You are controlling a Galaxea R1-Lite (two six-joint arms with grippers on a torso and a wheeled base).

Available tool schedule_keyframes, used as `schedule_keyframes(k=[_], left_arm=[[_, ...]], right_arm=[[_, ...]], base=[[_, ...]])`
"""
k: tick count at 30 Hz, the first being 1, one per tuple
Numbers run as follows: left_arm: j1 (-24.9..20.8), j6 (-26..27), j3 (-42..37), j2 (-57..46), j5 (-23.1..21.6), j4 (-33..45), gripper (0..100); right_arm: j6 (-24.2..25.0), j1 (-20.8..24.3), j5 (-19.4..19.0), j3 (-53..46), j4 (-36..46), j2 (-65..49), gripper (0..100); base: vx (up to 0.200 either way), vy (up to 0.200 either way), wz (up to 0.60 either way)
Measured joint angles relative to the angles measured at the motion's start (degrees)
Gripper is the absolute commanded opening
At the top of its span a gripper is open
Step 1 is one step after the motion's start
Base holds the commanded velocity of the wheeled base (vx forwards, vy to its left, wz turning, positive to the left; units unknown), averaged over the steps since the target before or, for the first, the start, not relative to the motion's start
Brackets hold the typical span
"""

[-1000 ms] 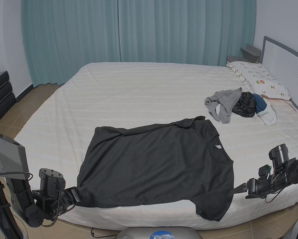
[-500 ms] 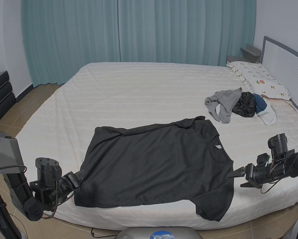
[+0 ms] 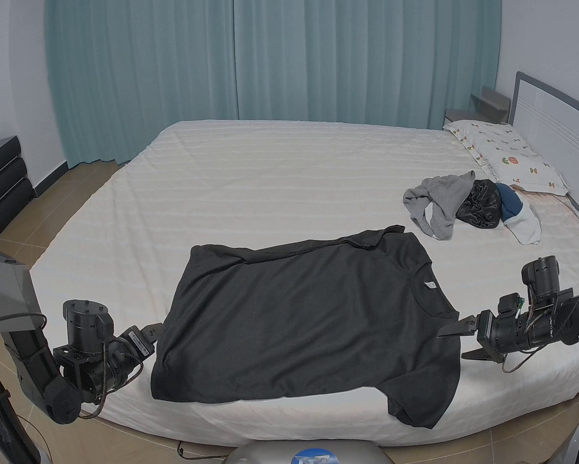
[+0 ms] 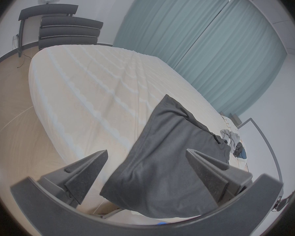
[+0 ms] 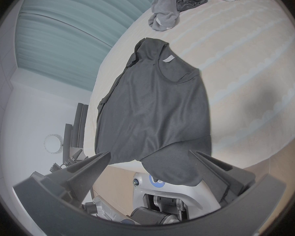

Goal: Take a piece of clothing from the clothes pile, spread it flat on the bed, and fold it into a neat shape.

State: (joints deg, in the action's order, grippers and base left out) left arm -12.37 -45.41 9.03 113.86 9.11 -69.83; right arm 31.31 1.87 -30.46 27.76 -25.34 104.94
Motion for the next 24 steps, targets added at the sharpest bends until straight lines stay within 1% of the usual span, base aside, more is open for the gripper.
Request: schedule_keyframes(k=[4,7,10,16,20,24], left_arm=[[0.0,-0.3,0.3,0.0,-0.4,0.0,100],[0.0,-1.6,0.7,0.1,-0.5,0.0,100],[-0.1,-2.7,1.3,0.1,-1.0,0.0,100],[-0.3,-3.0,2.9,0.4,-3.1,0.1,100],[-0.3,-3.2,5.5,0.6,-3.3,0.2,100],[-0.1,-3.4,9.3,0.9,-3.3,2.1,100]], right_arm=[[0.0,0.0,-0.1,-0.2,0.0,0.0,100],[0.0,0.1,-0.1,-0.3,0.0,0.0,100],[0.0,0.0,-0.1,-0.5,-0.1,0.0,100],[0.0,0.3,-0.1,-0.7,-0.1,0.0,100],[0.1,0.4,-0.1,-0.7,-0.1,-0.1,100],[0.0,0.4,-0.1,-0.8,-0.2,-0.1,100]], base=[[0.0,0.0,0.0],[0.0,0.0,0.0],[0.2,0.0,0.0],[0.2,0.0,0.0],[0.0,0.0,0.0],[0.0,0.0,0.0]])
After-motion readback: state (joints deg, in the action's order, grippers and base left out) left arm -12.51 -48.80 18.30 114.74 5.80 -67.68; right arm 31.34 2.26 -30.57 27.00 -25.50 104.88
